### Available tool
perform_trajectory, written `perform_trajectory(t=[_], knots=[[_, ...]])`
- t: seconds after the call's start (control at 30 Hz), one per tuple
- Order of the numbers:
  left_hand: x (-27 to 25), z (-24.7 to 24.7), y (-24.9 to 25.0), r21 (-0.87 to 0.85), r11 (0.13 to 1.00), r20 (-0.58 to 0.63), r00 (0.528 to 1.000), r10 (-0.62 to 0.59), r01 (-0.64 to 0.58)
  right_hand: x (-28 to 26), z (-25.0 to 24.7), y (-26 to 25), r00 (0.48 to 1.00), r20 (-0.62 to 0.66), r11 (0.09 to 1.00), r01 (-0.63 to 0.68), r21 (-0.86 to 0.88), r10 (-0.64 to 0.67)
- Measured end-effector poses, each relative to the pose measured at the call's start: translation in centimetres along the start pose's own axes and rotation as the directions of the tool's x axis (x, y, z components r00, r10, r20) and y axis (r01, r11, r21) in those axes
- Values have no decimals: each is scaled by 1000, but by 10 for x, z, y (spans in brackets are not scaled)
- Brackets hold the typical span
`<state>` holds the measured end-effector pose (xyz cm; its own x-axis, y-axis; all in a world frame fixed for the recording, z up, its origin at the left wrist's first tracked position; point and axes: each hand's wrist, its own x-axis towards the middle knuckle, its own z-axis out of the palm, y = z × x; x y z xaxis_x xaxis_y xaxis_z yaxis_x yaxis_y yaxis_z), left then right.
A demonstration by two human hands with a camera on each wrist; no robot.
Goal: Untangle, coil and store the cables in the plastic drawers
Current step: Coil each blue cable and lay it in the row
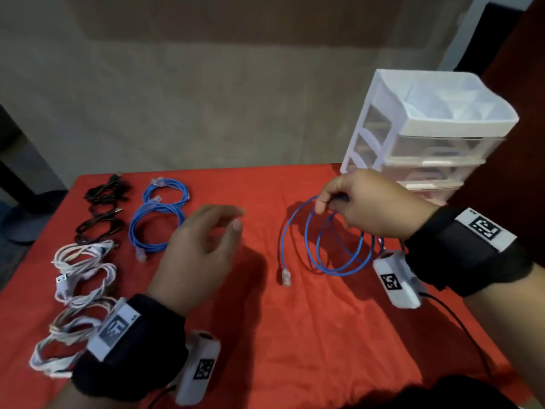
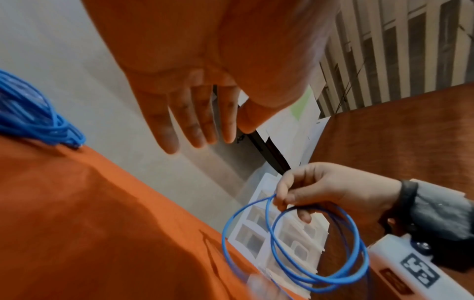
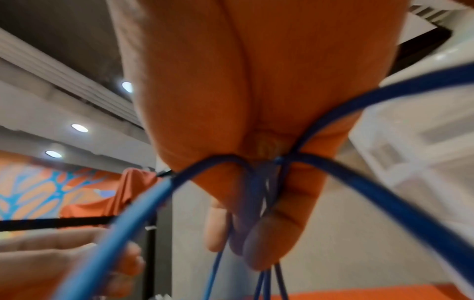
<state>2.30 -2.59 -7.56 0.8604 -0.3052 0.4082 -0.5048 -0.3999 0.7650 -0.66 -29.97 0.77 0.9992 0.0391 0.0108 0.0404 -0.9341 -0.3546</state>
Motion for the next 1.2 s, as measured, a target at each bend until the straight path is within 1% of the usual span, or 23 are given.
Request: perform_trajectory(t=[0.03,0.07,0.13,0.17,0.2,0.23,0.3,0.33,0.4,0.43,0.47,0.5,0.6,0.67,0.7,0.77,0.87,0.9,1.0,1.07,1.13,1.17,1.2], knots=[[2,-1,-2,12,1000,-22,1000,20,-20,0,-1,-10,997,-19,997,72,25,-72],[4,-3,-2,10,1000,-1,1000,15,-15,0,-2,-19,990,-36,988,140,62,-138],[5,-5,2,-31,996,128,988,-83,88,0,-1,-37,973,-69,952,231,200,-222],[4,-5,4,-57,986,203,969,-142,157,0,1,-45,965,-97,928,260,268,-243],[3,-3,5,-85,977,248,954,-168,194,0,2,-52,959,-132,903,282,323,-252],[3,-2,1,-109,973,260,951,-167,201,1,4,-57,952,-172,876,302,375,-254],[4,-5,-3,-163,957,244,949,-197,240,1,11,-62,939,-245,792,335,510,-240],[6,-8,-3,-208,932,244,938,-245,297,0,15,-63,936,-270,738,344,580,-224],[8,-15,2,-363,828,275,898,-344,428,0,24,-62,929,-320,663,358,657,-184],[9,-18,6,-432,770,300,880,-368,469,1,29,-62,926,-340,656,362,662,-167],[10,-21,11,-477,739,306,878,-369,476,4,35,-60,924,-348,663,362,655,-160],[11,-22,13,-502,731,284,887,-364,461,6,41,-58,925,-344,689,357,631,-164],[15,-22,5,-474,805,116,932,-343,355,11,48,-49,929,-308,802,340,491,-206],[17,-25,-1,-414,857,36,947,-320,306,10,49,-45,934,-312,865,298,404,-176],[16,-26,-1,-411,864,25,951,-307,290,9,49,-43,933,-327,893,270,361,-150],[17,-26,3,-468,841,35,956,-290,272,8,48,-44,936,-334,938,214,274,-116],[19,-30,18,-586,784,31,972,-231,205,7,44,-43,955,-273,986,147,84,-119],[20,-33,21,-610,774,0,977,-215,171,6,41,-43,965,-237,988,135,70,-115],[22,-36,26,-659,741,-82,968,-237,126,4,39,-42,979,-172,972,141,187,-109],[20,-30,26,-686,709,-88,949,-302,162,4,38,-47,979,-197,913,128,388,-53],[18,-20,26,-702,660,-46,908,-417,268,3,39,-58,979,-202,753,135,644,-2],[17,-15,26,-713,614,-4,874,-487,339,1,41,-64,979,-204,663,152,733,0],[17,-11,25,-737,542,59,838,-543,403,0,44,-71,979,-204,583,170,795,-8]])
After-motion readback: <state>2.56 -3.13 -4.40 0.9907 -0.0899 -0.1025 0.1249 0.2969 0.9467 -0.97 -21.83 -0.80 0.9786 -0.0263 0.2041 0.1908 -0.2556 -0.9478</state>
